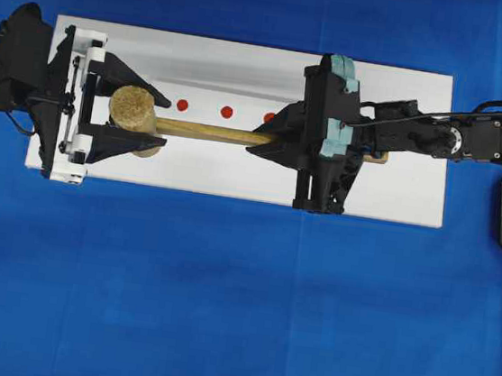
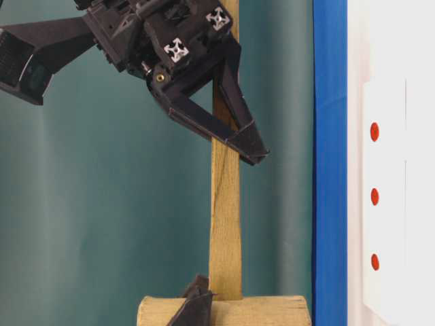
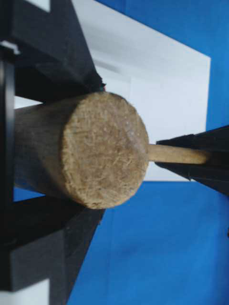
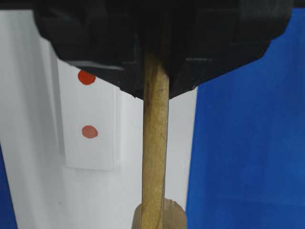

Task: Hit the mark with a hammer.
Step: 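Grasp the mallet head with the left gripper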

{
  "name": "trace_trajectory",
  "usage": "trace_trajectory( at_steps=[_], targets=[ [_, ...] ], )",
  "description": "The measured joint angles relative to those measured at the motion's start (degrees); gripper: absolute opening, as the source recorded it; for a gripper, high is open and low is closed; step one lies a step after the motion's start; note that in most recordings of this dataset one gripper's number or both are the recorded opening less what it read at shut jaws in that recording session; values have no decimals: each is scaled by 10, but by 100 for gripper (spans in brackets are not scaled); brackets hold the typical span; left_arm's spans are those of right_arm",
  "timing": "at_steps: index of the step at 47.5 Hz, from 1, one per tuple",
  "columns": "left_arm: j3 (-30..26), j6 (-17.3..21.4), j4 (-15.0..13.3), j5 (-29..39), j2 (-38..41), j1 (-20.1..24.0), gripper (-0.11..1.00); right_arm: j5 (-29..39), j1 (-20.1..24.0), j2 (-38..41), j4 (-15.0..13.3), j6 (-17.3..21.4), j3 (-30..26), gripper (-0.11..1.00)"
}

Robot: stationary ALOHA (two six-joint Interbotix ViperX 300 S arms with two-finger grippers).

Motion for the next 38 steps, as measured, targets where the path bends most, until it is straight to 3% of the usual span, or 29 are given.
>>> trace_trajectory(
  at_steps=[5,14,17,23,30,38],
  targets=[
    [1,-4,0,1,1,1,45,-2,1,0,-1,1,-1,22],
    [1,-4,-1,3,0,3,45,-20,4,1,-2,2,-3,79],
    [1,-5,0,4,1,3,45,-25,4,0,-2,-1,-3,92],
    [1,-12,-1,5,0,3,45,-34,7,-3,-11,-1,-4,91],
    [1,-47,-3,17,1,4,45,-48,18,-8,-33,-1,-3,92],
    [-1,-159,-3,25,-4,4,45,-59,25,-9,-62,-2,-3,92]
  ],
)
